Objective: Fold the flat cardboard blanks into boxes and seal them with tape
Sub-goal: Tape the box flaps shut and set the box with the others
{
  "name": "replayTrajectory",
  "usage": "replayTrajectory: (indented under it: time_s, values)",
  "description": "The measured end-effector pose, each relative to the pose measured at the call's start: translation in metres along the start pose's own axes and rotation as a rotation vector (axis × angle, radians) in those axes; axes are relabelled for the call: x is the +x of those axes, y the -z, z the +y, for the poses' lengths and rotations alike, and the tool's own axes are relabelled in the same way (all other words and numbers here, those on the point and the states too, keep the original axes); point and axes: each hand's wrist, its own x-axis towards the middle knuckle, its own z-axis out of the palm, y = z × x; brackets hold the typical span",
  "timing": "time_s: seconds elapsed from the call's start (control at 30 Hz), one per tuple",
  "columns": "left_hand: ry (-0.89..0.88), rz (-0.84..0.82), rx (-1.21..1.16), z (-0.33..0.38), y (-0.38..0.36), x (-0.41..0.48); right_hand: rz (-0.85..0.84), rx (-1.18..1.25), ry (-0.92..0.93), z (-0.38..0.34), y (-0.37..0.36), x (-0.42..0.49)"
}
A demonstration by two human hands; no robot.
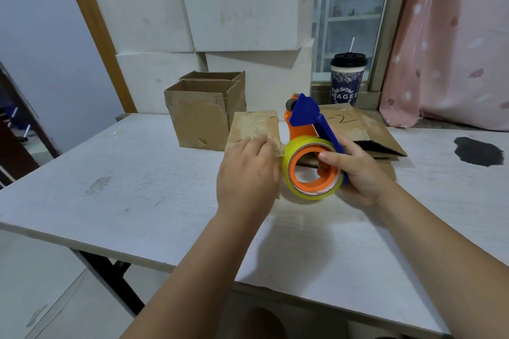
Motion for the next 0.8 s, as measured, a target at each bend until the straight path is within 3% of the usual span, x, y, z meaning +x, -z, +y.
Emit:
replayTrajectory:
  time_s: [0.27,0.47,0.6,0.8]
  values:
    - [-0.047,0.11,-0.027,-0.013,-0.008,0.005,0.033,-0.439,0.119,-0.036,-0.007,-0.008]
    - [-0.026,0.113,-0.087,-0.014,-0.008,0.004,-0.009,-1.017,0.088,-0.079,-0.011,-0.004]
    - [0.023,0.058,-0.111,-0.02,-0.007,0.007,-0.153,-0.987,0.033,-0.094,-0.004,-0.007]
    - [0.03,0.064,-0.178,-0.021,-0.01,0.005,-0.034,-0.795,0.071,-0.082,0.005,-0.031]
